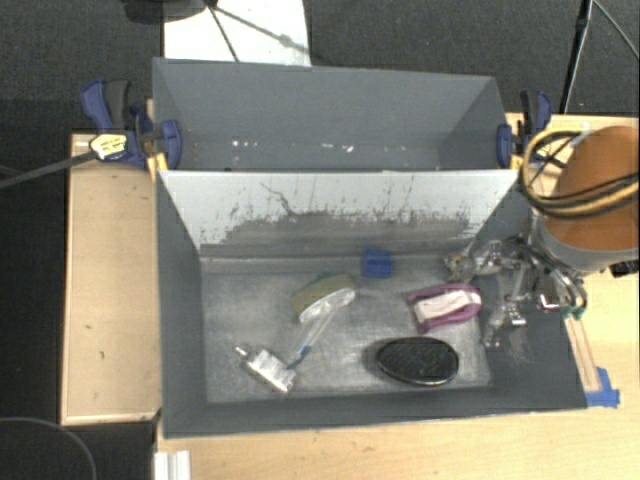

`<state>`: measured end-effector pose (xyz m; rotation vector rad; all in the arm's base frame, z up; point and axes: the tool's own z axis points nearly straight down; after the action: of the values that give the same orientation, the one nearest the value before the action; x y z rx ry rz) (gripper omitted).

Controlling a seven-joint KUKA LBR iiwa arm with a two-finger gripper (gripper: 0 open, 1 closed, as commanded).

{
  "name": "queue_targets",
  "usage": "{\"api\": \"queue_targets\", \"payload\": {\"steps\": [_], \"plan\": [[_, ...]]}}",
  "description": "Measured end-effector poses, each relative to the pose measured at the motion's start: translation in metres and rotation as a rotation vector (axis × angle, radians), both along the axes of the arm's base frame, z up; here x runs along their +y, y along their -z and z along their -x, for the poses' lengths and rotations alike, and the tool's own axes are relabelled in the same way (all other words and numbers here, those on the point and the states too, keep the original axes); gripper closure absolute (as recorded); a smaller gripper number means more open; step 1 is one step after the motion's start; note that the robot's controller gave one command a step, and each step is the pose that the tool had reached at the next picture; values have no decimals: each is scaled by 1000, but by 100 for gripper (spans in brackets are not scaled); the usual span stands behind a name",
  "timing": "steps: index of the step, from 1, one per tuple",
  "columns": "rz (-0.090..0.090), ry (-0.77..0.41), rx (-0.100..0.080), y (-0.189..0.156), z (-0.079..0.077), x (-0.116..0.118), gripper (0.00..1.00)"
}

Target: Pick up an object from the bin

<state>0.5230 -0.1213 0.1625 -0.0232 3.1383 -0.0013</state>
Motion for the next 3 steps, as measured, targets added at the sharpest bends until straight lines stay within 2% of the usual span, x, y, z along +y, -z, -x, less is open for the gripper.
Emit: {"api": "queue_targets", "payload": {"steps": [1,2,3], "plan": [[-1,-90,-2,91,-38,120,0],[-3,-272,1,45,4,197,0],[-5,-53,-1,79,-52,311,0]]}}
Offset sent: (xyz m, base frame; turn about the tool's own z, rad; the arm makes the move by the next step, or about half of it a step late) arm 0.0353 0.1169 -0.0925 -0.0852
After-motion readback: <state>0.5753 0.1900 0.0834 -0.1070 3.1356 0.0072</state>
